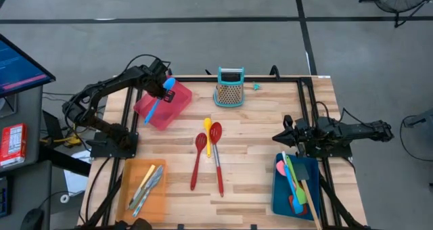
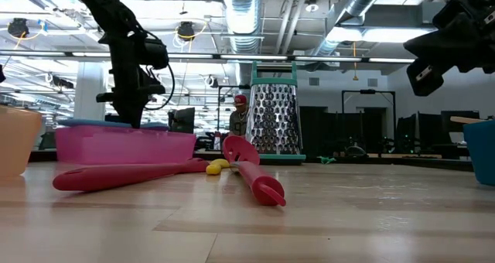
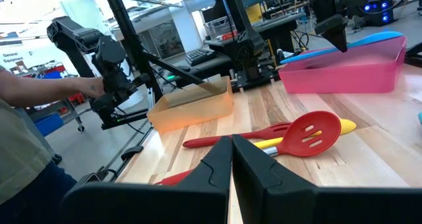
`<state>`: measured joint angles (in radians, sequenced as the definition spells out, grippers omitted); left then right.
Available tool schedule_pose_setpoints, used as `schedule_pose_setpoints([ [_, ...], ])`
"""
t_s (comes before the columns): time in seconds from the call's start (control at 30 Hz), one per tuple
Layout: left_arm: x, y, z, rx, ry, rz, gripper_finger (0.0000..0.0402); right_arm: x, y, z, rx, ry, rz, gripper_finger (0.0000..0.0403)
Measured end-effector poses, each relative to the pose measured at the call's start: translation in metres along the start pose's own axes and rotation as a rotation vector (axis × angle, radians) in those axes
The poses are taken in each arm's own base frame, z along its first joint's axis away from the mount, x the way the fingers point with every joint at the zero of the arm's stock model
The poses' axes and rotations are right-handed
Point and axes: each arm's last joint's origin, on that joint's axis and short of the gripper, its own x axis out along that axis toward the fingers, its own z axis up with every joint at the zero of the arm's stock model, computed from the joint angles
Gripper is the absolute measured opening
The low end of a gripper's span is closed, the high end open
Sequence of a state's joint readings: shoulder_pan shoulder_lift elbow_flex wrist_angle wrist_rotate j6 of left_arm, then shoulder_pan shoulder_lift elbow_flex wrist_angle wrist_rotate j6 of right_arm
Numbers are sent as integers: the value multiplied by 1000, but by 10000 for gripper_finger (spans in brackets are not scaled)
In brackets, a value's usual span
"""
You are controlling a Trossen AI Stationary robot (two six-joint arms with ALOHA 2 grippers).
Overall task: Pick & Place Kitchen Items
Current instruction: Put the blue serving spoon into the red bin, then put the red silver slotted spoon into the red bin
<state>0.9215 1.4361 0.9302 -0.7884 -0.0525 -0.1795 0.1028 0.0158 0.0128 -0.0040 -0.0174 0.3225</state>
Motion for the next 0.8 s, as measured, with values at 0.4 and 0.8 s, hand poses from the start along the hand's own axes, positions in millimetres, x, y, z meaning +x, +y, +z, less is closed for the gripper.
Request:
schedule_pose_setpoints([
  [0.4,0,0,0,65,-2,-2,83,0,0,0,0,0,0,10],
  [0.8,-4,0,-1,66,-16,-3,95,0,0,0,0,0,0,10],
])
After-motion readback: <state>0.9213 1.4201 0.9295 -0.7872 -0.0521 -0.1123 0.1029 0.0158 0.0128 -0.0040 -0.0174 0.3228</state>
